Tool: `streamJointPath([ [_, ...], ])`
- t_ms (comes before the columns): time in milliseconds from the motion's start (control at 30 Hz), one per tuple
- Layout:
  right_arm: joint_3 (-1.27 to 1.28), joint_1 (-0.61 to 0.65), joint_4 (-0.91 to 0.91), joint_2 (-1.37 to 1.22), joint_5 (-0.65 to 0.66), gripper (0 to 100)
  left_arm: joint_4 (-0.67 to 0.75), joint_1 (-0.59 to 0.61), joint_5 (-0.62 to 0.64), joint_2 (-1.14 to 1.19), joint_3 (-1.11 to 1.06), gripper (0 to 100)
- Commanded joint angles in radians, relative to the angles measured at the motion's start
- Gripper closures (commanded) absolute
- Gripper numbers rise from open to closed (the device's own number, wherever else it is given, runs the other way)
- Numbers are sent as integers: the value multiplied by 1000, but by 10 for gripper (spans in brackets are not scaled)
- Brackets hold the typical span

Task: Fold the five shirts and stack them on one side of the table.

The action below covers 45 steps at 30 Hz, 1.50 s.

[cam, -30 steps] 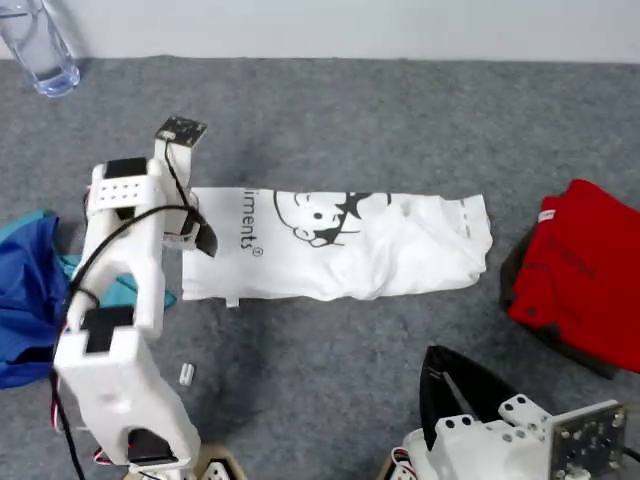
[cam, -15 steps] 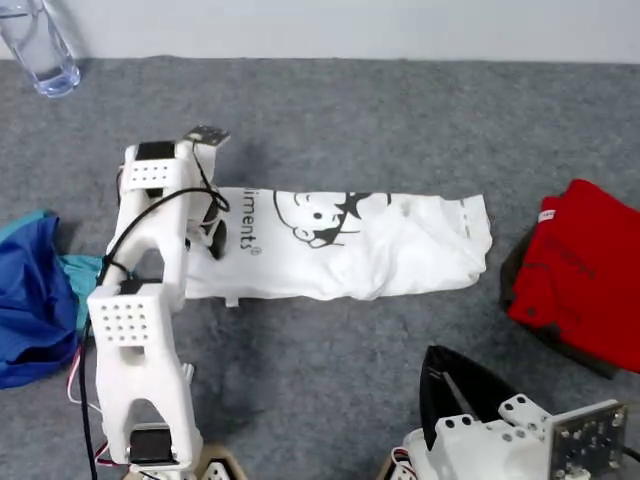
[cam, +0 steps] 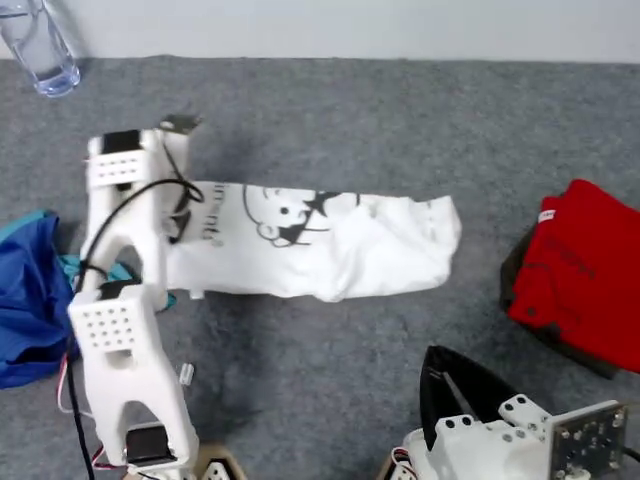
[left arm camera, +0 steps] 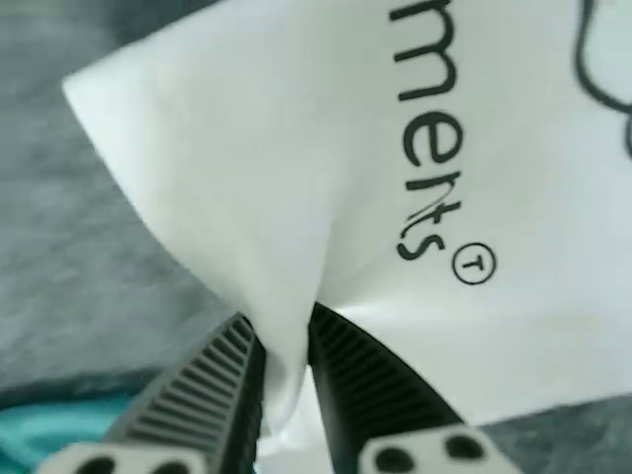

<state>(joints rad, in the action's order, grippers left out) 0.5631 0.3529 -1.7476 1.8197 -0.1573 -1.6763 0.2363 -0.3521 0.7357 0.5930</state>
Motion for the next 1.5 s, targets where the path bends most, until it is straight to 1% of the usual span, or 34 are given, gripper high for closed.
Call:
streamJointPath([
  [0, 2, 5, -1, -7, 2, 990, -11, 46, -51, -123, 21, 989],
  [100, 2, 7, -1, -7, 2, 990, -15, 44, -51, -160, 15, 989],
  [167, 2, 7, -1, -7, 0, 990, -52, 25, -51, -172, 19, 989],
  [300, 2, 5, -1, -7, 0, 990, -80, -46, -40, -218, 5, 989],
  [433, 2, 5, -2, -7, 0, 990, -80, -135, 6, -308, -51, 989],
  [533, 2, 5, -2, -7, 0, 990, -80, -238, 44, -397, -137, 989],
  [633, 2, 5, -2, -7, 0, 990, -80, -367, 91, -491, -226, 989],
  [767, 2, 5, -2, -7, 0, 990, -78, -557, 161, -552, -254, 989],
  [933, 2, 5, -2, -7, 0, 990, -58, -752, 224, -531, -191, 989],
  [1033, 2, 5, -2, -7, 0, 990, -54, -819, 253, -459, -99, 989],
  [1267, 2, 5, -2, -7, 0, 990, -61, -872, 299, -199, 205, 989],
  [1467, 2, 7, -2, -7, 0, 990, -61, -911, 325, -34, 397, 989],
])
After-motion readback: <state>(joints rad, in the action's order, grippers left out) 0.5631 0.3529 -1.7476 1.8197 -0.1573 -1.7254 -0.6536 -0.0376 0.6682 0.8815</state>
